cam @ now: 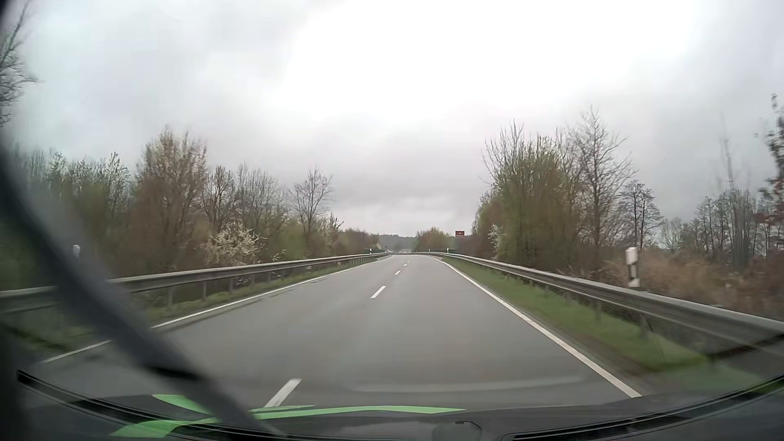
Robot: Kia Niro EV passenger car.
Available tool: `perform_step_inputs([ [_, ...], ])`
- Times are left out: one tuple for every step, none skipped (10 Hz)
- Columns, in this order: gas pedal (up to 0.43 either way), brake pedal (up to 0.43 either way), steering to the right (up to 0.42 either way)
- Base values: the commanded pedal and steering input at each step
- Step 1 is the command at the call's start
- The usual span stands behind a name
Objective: Follow the waypoints while adhering to traffic rules and regulations
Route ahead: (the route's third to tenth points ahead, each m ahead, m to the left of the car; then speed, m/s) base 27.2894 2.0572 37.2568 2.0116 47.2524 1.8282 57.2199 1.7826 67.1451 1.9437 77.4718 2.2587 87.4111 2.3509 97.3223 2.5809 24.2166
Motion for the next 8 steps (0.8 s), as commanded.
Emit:
perform_step_inputs([
  [0.15,0.0,0.001],
  [0.15,0.0,0.001],
  [0.13,0.0,0.001],
  [0.098,0.0,0.001],
  [0.087,0.0,0.001],
  [0.079,0.0,0.001],
  [0.067,0.0,0.001],
  [0.067,0.0,0.001],
])
